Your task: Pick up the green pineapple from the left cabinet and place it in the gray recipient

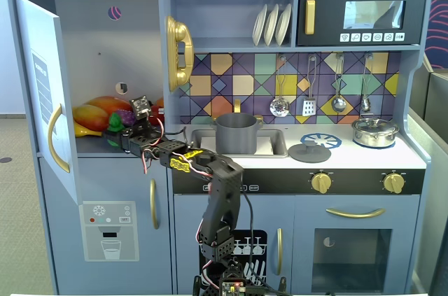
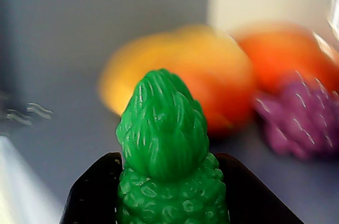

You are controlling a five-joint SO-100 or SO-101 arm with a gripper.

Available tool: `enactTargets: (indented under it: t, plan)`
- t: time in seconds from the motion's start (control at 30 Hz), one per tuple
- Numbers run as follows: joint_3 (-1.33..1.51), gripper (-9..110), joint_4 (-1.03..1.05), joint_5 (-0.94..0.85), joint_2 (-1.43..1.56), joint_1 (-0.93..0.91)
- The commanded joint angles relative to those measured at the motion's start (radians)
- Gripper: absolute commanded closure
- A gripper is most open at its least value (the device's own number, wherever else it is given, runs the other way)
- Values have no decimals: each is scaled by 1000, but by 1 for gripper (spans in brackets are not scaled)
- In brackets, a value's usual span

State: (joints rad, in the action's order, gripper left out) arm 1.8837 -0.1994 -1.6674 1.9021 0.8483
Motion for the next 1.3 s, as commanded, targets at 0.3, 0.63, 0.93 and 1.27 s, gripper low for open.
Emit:
enactTargets:
  t: [0.3,0.63,0.93,1.27]
  plan:
    - [514,102,89,-63,928,31]
    - [446,102,20,29,982,-499]
    - [201,102,104,181,769,-893]
    - [-67,102,311,101,408,-874]
